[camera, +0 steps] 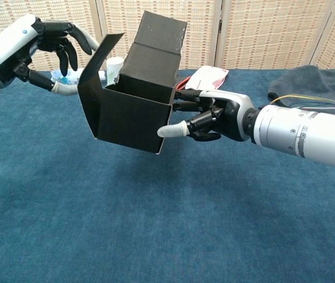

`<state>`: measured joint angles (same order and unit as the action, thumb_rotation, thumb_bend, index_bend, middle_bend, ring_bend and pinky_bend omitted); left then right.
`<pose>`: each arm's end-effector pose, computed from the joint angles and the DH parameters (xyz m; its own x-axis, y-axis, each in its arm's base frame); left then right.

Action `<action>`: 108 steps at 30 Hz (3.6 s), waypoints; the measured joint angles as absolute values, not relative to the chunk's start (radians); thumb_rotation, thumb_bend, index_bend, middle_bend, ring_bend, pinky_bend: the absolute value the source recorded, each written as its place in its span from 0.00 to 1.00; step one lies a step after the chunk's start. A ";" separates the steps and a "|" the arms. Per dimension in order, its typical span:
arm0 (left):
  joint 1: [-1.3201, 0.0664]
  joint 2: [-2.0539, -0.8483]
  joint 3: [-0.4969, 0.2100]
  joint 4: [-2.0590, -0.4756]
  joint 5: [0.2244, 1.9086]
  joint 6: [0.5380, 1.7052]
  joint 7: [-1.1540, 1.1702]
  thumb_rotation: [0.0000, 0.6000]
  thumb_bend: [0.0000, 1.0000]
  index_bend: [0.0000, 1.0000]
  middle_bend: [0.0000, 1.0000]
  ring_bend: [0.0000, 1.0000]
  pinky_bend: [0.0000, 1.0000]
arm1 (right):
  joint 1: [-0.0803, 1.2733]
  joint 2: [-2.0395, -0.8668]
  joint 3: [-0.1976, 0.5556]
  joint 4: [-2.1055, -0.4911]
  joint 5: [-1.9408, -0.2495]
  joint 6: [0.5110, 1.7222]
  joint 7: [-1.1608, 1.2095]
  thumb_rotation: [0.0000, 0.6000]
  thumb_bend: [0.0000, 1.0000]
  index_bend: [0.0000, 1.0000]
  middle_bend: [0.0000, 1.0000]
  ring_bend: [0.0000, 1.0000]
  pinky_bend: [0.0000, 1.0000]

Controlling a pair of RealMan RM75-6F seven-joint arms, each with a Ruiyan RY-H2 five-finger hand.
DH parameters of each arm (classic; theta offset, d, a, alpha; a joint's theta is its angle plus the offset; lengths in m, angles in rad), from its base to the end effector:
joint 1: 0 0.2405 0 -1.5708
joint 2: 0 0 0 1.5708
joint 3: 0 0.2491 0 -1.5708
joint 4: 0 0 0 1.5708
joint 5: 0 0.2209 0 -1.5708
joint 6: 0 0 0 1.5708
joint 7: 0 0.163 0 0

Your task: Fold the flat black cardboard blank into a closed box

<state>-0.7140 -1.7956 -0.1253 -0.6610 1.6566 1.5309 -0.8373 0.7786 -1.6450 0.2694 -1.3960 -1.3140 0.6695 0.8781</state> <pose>-0.1699 0.3852 0.0210 -0.1352 0.0714 0.9882 0.7351 -0.6615 0.1484 -0.0924 -0.3504 -0.0842 -0.4977 -0.6795 0.5390 -0.7854 0.0894 -0.6125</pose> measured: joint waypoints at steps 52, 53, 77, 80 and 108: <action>-0.842 -1.777 0.009 -0.569 1.764 1.545 -0.783 1.00 0.07 0.40 0.31 0.56 0.65 | 0.830 -1.638 0.228 -1.308 -1.350 0.642 0.887 1.00 0.44 0.36 0.42 0.81 1.00; -0.843 -1.781 0.011 -0.563 1.765 1.544 -0.782 1.00 0.07 0.42 0.32 0.56 0.65 | 0.832 -1.639 0.227 -1.307 -1.350 0.640 0.886 1.00 0.43 0.36 0.42 0.81 1.00; -0.855 -1.844 0.100 -0.443 1.806 1.505 -0.727 1.00 0.11 0.47 0.41 0.55 0.66 | 0.839 -1.696 0.190 -1.209 -1.359 0.625 0.853 1.00 0.53 0.36 0.42 0.81 1.00; -0.851 -1.859 0.109 -0.425 1.807 1.500 -0.734 1.00 0.11 0.48 0.42 0.55 0.66 | 0.837 -1.703 0.181 -1.197 -1.370 0.632 0.846 1.00 0.55 0.36 0.41 0.81 1.00; -0.841 -1.894 0.198 -0.348 1.852 1.480 -0.668 1.00 0.12 0.46 0.42 0.55 0.66 | 0.821 -1.675 0.095 -1.176 -1.482 0.715 0.881 1.00 0.51 0.00 0.16 0.74 1.00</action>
